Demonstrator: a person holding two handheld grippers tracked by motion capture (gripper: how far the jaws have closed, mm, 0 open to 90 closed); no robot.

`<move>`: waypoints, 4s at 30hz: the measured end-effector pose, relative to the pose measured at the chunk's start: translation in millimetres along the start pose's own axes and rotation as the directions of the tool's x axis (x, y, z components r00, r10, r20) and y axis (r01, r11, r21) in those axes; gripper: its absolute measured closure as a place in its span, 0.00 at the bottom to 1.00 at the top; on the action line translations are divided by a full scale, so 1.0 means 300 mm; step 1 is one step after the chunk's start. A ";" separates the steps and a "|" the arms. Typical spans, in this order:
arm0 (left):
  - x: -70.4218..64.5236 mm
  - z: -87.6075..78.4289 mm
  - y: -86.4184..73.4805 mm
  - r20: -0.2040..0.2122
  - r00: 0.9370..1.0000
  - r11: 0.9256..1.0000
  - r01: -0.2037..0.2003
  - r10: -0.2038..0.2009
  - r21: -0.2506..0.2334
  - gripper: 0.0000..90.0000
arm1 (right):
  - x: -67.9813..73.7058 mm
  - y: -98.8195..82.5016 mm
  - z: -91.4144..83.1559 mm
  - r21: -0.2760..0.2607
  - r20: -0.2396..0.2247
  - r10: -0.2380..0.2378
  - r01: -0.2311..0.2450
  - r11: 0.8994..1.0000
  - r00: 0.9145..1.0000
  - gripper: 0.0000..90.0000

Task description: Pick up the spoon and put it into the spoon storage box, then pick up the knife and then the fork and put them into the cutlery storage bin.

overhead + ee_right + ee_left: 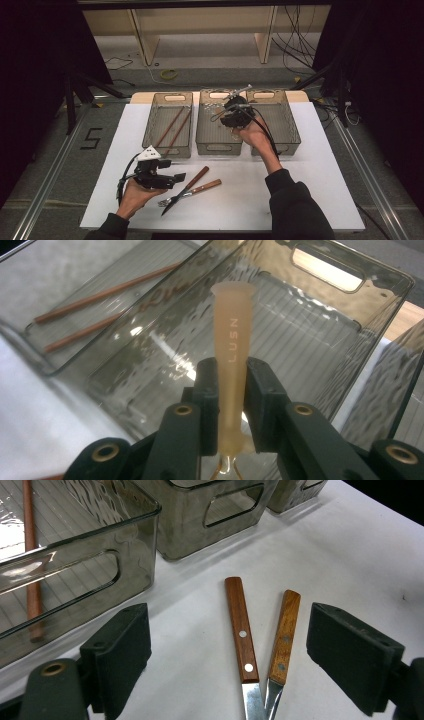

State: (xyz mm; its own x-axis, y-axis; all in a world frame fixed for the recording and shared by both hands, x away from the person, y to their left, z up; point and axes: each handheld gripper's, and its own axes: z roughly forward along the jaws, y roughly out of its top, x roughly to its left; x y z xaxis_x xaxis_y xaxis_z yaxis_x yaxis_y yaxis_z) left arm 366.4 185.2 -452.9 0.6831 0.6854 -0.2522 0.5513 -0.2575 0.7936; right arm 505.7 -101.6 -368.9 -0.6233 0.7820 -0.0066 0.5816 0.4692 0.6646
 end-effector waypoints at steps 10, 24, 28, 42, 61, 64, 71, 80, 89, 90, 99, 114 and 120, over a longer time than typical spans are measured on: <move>-0.001 -0.001 0.002 0.004 1.000 1.000 -0.002 0.002 -0.001 0.19 | -0.022 0.025 0.068 0.010 0.019 0.025 -0.025 1.000 1.000 0.86; -0.010 0.005 0.002 0.011 1.000 1.000 -0.010 0.010 0.010 0.19 | -0.024 0.012 0.149 0.063 0.029 0.060 -0.062 0.996 0.998 0.78; -0.009 0.005 0.002 0.013 1.000 1.000 -0.007 0.007 0.002 0.19 | -0.033 0.007 0.138 0.053 0.004 0.080 -0.080 0.995 0.997 0.63; -0.012 0.013 0.005 -0.008 1.000 0.998 -0.004 0.005 0.058 0.19 | -0.008 -0.063 -0.034 -0.064 -0.094 0.039 -0.045 0.997 0.995 0.44; -0.018 0.024 0.022 -0.014 1.000 0.991 0.008 -0.007 0.134 0.21 | 0.088 -0.274 -0.205 -0.149 -0.197 -0.035 0.006 0.989 0.980 0.38; -0.018 0.027 0.023 -0.016 1.000 0.991 0.009 -0.007 0.137 0.21 | 0.090 -0.313 -0.219 -0.153 -0.209 -0.026 -0.007 0.988 0.978 0.37; -0.018 0.033 0.031 -0.019 1.000 0.987 0.011 -0.008 0.163 0.21 | 0.094 -0.370 -0.235 -0.145 -0.232 -0.022 -0.012 0.989 0.972 0.37; -0.014 0.054 0.047 -0.025 0.999 0.978 0.026 -0.021 0.207 0.21 | 0.087 -0.446 -0.250 -0.135 -0.254 -0.005 -0.030 0.990 0.967 0.36; -0.015 0.087 0.050 -0.013 1.000 0.961 0.022 -0.019 0.274 0.24 | 0.077 -0.497 -0.246 -0.115 -0.272 0.015 -0.048 0.992 0.962 0.36; -0.017 0.092 0.050 -0.014 1.000 0.959 0.021 -0.018 0.282 0.24 | 0.078 -0.502 -0.245 -0.113 -0.271 0.013 -0.046 0.992 0.963 0.36; -0.032 0.120 0.051 -0.010 1.000 0.937 0.005 -0.002 0.349 0.28 | 0.079 -0.539 -0.251 -0.114 -0.267 0.019 -0.052 0.992 0.963 0.34; -0.039 0.144 0.056 -0.011 1.000 0.917 -0.002 0.007 0.400 0.39 | 0.089 -0.565 -0.245 -0.098 -0.285 0.019 -0.048 0.994 0.958 0.34; -0.045 0.155 0.058 -0.013 1.000 0.910 -0.003 0.009 0.415 0.44 | 0.091 -0.567 -0.242 -0.092 -0.287 0.016 -0.045 0.995 0.958 0.34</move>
State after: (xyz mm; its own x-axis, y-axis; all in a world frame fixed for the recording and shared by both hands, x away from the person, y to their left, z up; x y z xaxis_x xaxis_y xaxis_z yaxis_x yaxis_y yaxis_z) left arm 389.0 139.8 -461.4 0.6819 0.6919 -0.2373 0.6983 -0.5193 0.4926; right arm 351.7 -189.7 -427.8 -0.7375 0.6387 0.2193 0.5584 0.3942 0.7299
